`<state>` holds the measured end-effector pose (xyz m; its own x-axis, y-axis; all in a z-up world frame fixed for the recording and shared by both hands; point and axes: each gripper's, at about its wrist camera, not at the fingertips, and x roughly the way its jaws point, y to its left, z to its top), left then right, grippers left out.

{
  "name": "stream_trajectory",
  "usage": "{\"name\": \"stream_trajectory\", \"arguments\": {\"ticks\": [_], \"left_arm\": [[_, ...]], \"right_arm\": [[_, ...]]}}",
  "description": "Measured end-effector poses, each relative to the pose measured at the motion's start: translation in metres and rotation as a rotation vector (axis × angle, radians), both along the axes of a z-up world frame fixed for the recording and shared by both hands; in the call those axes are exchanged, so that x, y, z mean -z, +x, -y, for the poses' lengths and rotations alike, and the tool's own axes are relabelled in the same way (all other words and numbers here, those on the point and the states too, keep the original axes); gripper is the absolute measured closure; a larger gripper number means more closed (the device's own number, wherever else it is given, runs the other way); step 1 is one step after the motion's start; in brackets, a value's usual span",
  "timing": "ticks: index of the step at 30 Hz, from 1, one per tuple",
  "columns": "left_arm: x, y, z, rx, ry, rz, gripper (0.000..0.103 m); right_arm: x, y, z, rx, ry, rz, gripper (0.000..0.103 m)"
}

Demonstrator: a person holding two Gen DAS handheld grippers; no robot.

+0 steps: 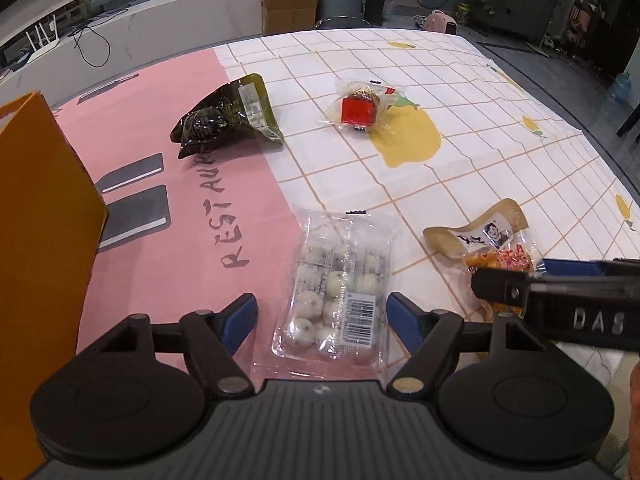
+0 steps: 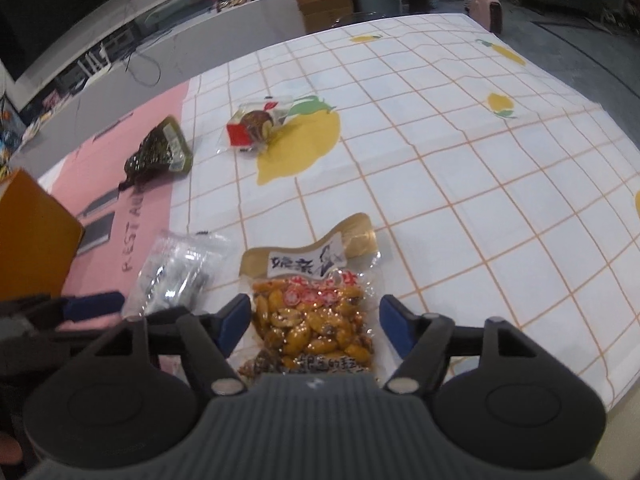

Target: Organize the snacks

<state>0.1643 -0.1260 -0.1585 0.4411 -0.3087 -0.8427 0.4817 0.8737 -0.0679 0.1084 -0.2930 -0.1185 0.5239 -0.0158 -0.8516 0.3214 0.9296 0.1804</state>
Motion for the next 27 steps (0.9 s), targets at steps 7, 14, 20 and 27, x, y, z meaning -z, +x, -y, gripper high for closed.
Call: {"name": "stream_trajectory", "arguments": {"ticks": [7, 14, 20, 27], "left_arm": [[0.000, 0.008, 0.002, -0.016, 0.001, -0.002, 0.016], [-0.001, 0.009, 0.006, -0.046, 0.010, -0.020, 0.020], [-0.004, 0.007, 0.014, -0.050, 0.024, -0.023, 0.038], [-0.005, 0.004, 0.013, -0.088, 0.005, -0.035, 0.043]], "right_arm": [[0.001, -0.006, -0.012, -0.093, -0.085, 0.001, 0.026], [0.001, -0.006, -0.012, -0.102, -0.083, -0.004, 0.026], [0.001, -0.008, -0.020, -0.141, -0.074, 0.000, 0.030], [-0.009, -0.012, -0.018, -0.148, -0.057, 0.040, 0.062]]}}
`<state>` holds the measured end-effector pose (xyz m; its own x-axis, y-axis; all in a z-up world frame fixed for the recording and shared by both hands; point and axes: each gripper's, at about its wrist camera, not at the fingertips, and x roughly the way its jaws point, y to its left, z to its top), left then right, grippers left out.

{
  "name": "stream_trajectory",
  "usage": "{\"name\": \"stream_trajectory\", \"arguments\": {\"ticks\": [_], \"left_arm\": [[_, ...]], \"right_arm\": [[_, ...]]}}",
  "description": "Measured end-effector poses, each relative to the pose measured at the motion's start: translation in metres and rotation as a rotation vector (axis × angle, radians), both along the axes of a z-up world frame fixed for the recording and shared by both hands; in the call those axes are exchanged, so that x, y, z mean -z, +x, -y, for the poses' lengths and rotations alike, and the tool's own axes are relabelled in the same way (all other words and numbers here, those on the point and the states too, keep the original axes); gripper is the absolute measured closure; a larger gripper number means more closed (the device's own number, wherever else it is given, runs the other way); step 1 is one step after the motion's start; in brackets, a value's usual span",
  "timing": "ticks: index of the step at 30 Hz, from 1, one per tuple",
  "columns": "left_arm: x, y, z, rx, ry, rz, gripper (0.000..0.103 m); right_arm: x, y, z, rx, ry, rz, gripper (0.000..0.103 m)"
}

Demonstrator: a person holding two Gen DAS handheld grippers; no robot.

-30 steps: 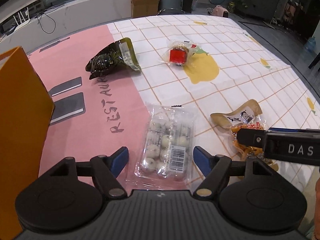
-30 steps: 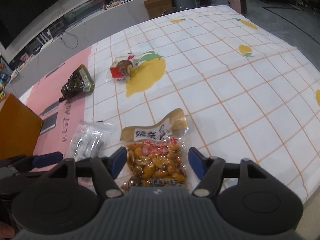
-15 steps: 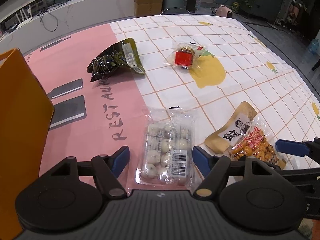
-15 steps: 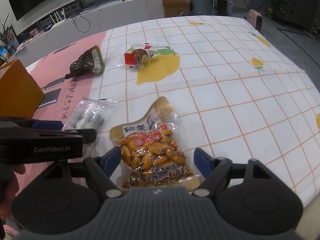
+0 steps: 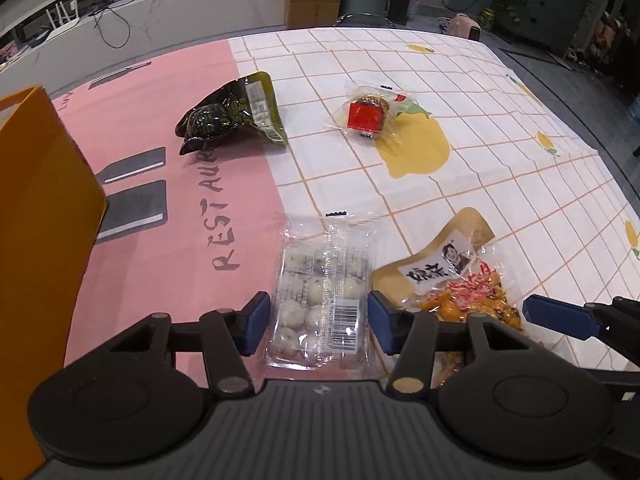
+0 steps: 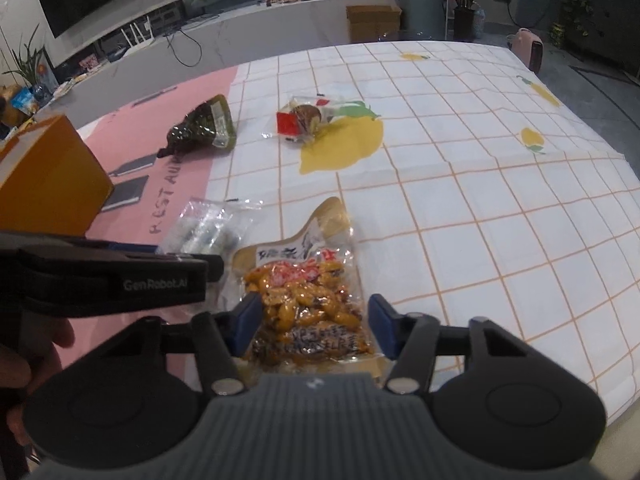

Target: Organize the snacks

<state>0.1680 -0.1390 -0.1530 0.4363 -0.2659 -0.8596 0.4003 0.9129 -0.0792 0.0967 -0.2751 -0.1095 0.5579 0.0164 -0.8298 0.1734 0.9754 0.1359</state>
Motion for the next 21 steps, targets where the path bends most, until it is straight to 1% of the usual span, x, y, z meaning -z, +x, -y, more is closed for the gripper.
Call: {"name": "stream_trajectory", "arguments": {"ticks": [1, 2, 3, 4, 6, 8, 10, 12, 14, 15, 16, 17, 18, 19, 21], "left_arm": [[-0.001, -0.001, 0.000, -0.005, 0.000, 0.003, 0.044], [-0.002, -0.001, -0.001, -0.013, 0.001, 0.008, 0.044], [-0.003, -0.002, -0.002, -0.020, 0.001, 0.009, 0.044], [-0.004, -0.001, -0.003, -0.026, -0.001, 0.006, 0.044], [-0.005, -0.001, -0.007, -0.035, -0.009, -0.006, 0.044], [-0.006, -0.003, -0.009, -0.038, -0.011, -0.011, 0.044], [-0.008, -0.007, -0.011, -0.044, -0.008, -0.005, 0.044], [-0.009, -0.011, -0.014, -0.058, -0.010, -0.001, 0.044], [-0.011, -0.014, -0.019, -0.072, -0.013, 0.004, 0.045], [-0.011, -0.014, -0.022, -0.078, -0.012, 0.006, 0.045], [-0.011, -0.015, -0.025, -0.085, -0.008, 0.007, 0.045], [-0.011, -0.015, -0.028, -0.092, -0.007, 0.008, 0.045], [-0.011, -0.015, -0.031, -0.099, -0.008, 0.009, 0.045], [-0.011, -0.015, -0.035, -0.108, -0.011, 0.009, 0.045], [-0.010, -0.014, -0.040, -0.122, -0.019, 0.008, 0.045]], "right_arm": [[-0.002, -0.001, 0.000, 0.002, -0.006, 0.013, 0.076], [-0.005, -0.001, 0.002, 0.006, -0.009, 0.017, 0.080], [-0.005, -0.001, 0.003, 0.011, -0.008, 0.014, 0.088], [-0.005, -0.001, 0.005, 0.014, -0.001, 0.007, 0.103], [-0.002, -0.002, 0.008, 0.026, 0.003, -0.018, 0.103], [0.000, -0.005, 0.012, 0.040, 0.035, -0.024, 0.103], [0.000, -0.008, 0.012, 0.046, 0.033, -0.018, 0.103], [-0.003, -0.010, 0.011, 0.047, 0.015, -0.005, 0.098], [-0.007, -0.012, 0.009, 0.036, 0.011, 0.018, 0.074], [-0.008, -0.012, 0.007, 0.031, 0.011, 0.030, 0.055], [-0.009, -0.013, 0.004, 0.027, 0.007, 0.043, 0.052], [-0.010, -0.013, 0.002, 0.020, 0.003, 0.055, 0.052], [-0.010, -0.013, -0.002, 0.010, -0.002, 0.061, 0.050], [-0.010, -0.013, -0.005, 0.000, -0.010, 0.063, 0.042], [-0.007, -0.011, -0.013, -0.008, -0.037, 0.067, 0.030]]}}
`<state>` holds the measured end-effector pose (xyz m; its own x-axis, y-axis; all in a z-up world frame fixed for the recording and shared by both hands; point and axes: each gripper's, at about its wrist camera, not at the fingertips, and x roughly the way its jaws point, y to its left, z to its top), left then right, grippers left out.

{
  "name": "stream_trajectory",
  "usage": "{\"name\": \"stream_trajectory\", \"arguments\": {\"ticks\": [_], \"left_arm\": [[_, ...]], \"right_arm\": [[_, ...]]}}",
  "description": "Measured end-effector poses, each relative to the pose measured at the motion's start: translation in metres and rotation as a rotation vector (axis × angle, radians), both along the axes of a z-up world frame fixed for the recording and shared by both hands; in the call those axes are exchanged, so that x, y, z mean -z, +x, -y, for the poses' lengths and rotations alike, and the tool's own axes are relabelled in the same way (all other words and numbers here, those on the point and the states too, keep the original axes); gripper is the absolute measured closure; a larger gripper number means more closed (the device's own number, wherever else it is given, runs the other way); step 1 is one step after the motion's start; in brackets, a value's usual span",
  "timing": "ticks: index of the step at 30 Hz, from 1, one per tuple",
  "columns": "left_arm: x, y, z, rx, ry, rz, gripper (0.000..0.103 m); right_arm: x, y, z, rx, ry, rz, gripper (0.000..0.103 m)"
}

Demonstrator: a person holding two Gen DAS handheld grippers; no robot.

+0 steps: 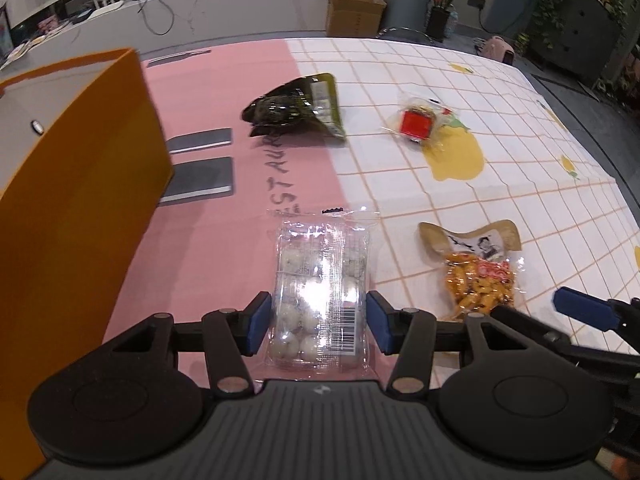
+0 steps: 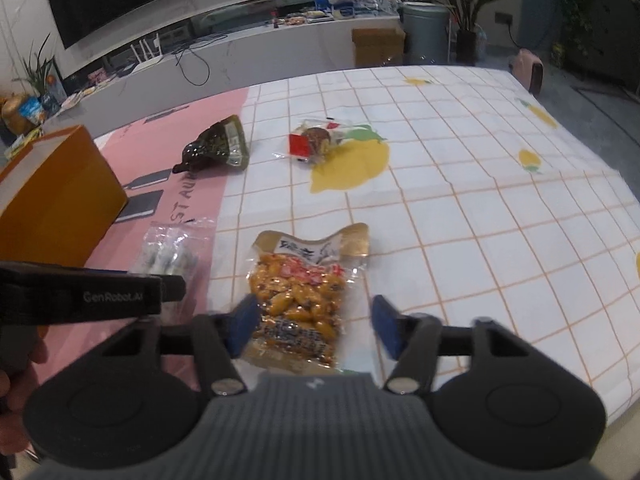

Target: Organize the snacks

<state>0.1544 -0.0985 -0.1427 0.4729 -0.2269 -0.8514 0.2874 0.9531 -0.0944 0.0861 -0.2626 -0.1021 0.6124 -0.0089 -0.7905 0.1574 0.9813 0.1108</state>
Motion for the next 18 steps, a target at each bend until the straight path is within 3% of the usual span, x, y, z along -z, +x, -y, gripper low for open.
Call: {"name": "stream_trajectory", "arguments": {"ticks": [7, 18], "left_arm": [[0.006, 0.006, -0.016, -0.028, -0.015, -0.011, 0.044], [0.011, 0.016, -0.019, -0.042, -0.028, 0.001, 0.039]], "right_arm": [[0.017, 0.020, -0.014, 0.038, -0.025, -0.042, 0.012], [0.034, 0.039, -0.013, 0.070, -0.021, -0.071, 0.011]]}}
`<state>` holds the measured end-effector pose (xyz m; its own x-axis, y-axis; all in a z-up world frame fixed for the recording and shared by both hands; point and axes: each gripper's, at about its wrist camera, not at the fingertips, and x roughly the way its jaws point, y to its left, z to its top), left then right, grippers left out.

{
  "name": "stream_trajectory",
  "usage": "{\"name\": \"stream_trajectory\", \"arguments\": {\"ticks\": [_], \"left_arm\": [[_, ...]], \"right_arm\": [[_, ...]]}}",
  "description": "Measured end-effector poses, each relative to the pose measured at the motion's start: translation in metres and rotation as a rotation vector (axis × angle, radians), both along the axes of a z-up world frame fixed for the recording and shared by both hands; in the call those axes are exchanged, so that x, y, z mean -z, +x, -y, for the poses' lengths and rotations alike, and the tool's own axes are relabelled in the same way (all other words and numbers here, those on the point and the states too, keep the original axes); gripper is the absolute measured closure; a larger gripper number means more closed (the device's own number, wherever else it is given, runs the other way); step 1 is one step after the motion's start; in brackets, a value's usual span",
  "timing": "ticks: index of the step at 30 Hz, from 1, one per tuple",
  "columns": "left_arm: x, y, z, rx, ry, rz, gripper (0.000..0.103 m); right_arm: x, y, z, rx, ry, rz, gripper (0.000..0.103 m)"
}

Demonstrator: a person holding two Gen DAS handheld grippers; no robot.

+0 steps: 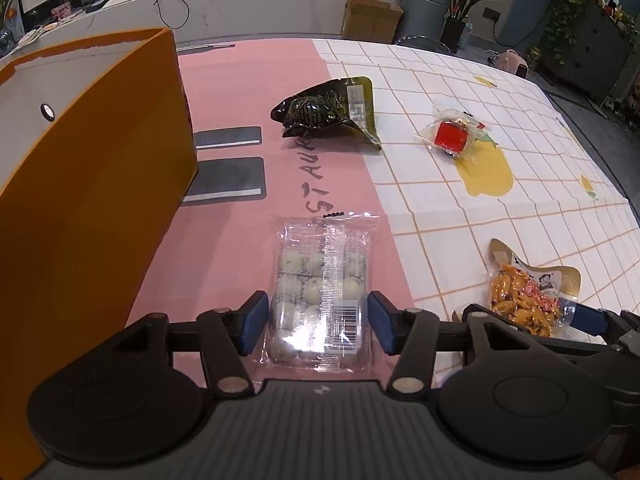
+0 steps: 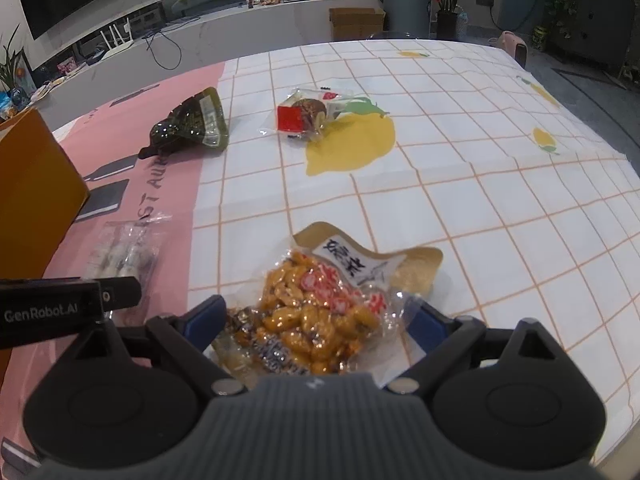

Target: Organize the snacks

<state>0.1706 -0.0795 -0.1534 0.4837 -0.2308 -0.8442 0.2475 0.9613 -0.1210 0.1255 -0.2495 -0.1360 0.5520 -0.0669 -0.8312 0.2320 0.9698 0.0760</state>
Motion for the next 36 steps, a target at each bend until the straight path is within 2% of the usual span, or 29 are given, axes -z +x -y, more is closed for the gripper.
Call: {"name": "stream_trajectory", "arguments": {"ticks": [4, 6, 8, 10, 12, 15, 20, 22, 29, 36], "left_arm": [[0.002, 0.005, -0.004, -0.023, -0.034, -0.010, 0.030], [0.002, 0.006, -0.004, -0.029, -0.039, -0.011, 0.030], [0.003, 0.005, -0.003, -0.019, -0.035, -0.007, 0.030], [0.003, 0.004, -0.001, -0.009, -0.032, -0.003, 0.035], [0.003, 0.004, -0.001, -0.009, -0.035, -0.004, 0.039], [0.002, 0.003, -0.001, 0.001, -0.044, 0.000, 0.042], [-0.002, 0.000, -0.001, 0.006, -0.060, -0.005, 0.045], [-0.005, -0.003, -0.001, 0.002, -0.068, -0.009, 0.045], [-0.029, -0.016, 0.000, -0.003, -0.079, 0.026, 0.045], [-0.067, -0.032, -0.009, -0.022, -0.089, 0.099, 0.045]], "right_arm": [[-0.001, 0.001, -0.002, -0.028, -0.009, 0.013, 0.019], [-0.002, -0.001, -0.007, -0.060, -0.031, 0.028, 0.043], [-0.004, -0.002, -0.013, -0.089, -0.051, 0.038, 0.045], [-0.006, -0.004, -0.012, -0.095, -0.014, 0.049, 0.050], [-0.009, -0.006, -0.012, -0.099, 0.000, 0.070, 0.063], [-0.015, -0.009, -0.015, -0.119, -0.003, 0.082, 0.069], [-0.025, -0.016, -0.014, -0.127, 0.021, 0.103, 0.075], [-0.030, -0.018, -0.014, -0.133, 0.023, 0.111, 0.080], [-0.053, -0.026, -0.014, -0.143, 0.035, 0.142, 0.080], [-0.087, -0.041, -0.021, -0.159, 0.028, 0.217, 0.080]]}}
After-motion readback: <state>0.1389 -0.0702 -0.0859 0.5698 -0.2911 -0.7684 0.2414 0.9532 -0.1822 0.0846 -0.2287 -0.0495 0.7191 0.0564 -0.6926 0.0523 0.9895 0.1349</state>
